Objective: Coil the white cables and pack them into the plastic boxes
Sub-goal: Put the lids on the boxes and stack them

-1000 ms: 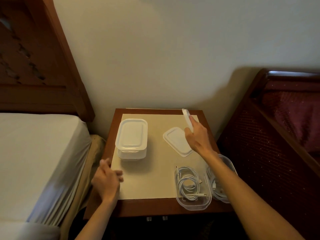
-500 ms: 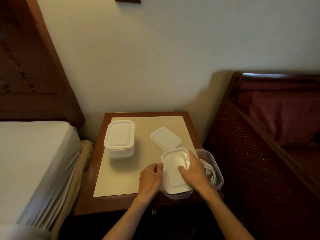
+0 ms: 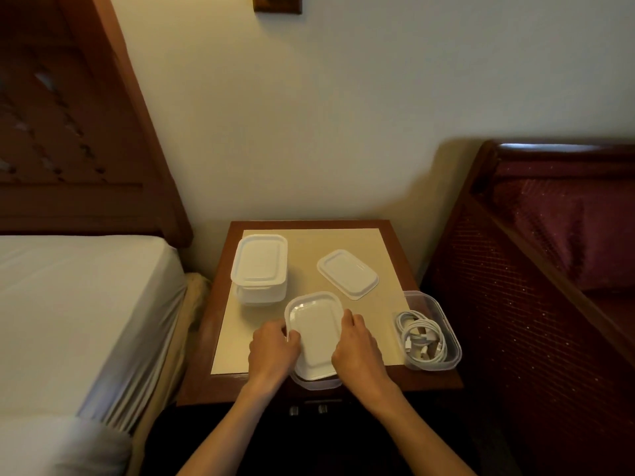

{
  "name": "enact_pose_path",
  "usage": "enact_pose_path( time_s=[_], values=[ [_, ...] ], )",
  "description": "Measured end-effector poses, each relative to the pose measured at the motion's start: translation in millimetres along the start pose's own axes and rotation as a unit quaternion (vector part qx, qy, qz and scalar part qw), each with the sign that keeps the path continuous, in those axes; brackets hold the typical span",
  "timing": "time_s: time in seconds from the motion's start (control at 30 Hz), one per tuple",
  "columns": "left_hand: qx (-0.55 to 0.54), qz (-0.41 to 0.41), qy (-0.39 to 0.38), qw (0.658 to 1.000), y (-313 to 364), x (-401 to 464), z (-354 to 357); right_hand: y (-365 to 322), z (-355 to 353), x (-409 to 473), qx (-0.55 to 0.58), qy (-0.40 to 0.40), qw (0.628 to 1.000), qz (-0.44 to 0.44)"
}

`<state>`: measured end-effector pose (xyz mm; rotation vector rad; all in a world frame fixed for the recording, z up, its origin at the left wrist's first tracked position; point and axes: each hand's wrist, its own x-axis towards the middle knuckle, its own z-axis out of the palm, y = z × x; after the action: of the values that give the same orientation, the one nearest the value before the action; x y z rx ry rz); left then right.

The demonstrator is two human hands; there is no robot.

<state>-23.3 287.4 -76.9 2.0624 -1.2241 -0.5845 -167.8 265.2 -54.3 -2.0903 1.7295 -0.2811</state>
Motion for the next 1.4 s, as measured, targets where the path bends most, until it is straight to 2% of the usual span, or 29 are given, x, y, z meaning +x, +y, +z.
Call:
enact_pose_path(
  time_s=[0.17, 0.23, 0.33, 0.43, 0.53, 0.63, 0.77, 1.07, 1.2, 1.27, 1.33, 1.4],
  values=[
    [0.051, 0.001, -0.032, 0.998, -2, 8, -3, -5, -2, 2, 0.122, -0.08, 0.989, 0.035],
    [0.058, 0.009, -0.048, 0.997, -4, 10, -1, -1, -2, 6, 0.138, -0.118, 0.983, 0.039],
    [0.02, 0.012, -0.059, 0.998, -12, 13, -1, 7, 3, 15, 0.182, -0.128, 0.974, 0.047],
    [-0.07, -0.012, -0.062, 0.996, -14, 9, -1, 5, 8, 20, 0.232, -0.098, 0.964, 0.083],
    [-0.116, -0.019, -0.028, 0.993, -18, 4, 5, -1, 17, 21, 0.199, -0.017, 0.976, 0.084],
    [-0.087, 0.001, -0.011, 0.996, -19, 4, 12, -6, 29, 21, 0.133, 0.068, 0.987, 0.057],
    [-0.022, 0.052, -0.018, 0.998, -14, -5, 18, -2, 40, 22, 0.095, 0.124, 0.988, 0.016],
    [0.035, 0.03, -0.033, 0.998, -12, -1, 23, 7, 46, 37, 0.072, 0.095, 0.993, 0.0],
    [0.023, 0.022, -0.039, 0.999, -11, -1, 25, 8, 45, 33, 0.16, 0.101, 0.982, 0.009],
    [-0.001, 0.02, -0.049, 0.999, -13, 2, 25, 9, 44, 34, 0.208, 0.098, 0.972, 0.042],
    [-0.02, 0.021, -0.077, 0.997, -15, 3, 21, 14, 44, 34, 0.231, 0.093, 0.966, 0.066],
    [-0.002, 0.02, -0.076, 0.997, -18, 0, 11, 17, 40, 31, 0.234, 0.086, 0.967, 0.047]
  ],
)
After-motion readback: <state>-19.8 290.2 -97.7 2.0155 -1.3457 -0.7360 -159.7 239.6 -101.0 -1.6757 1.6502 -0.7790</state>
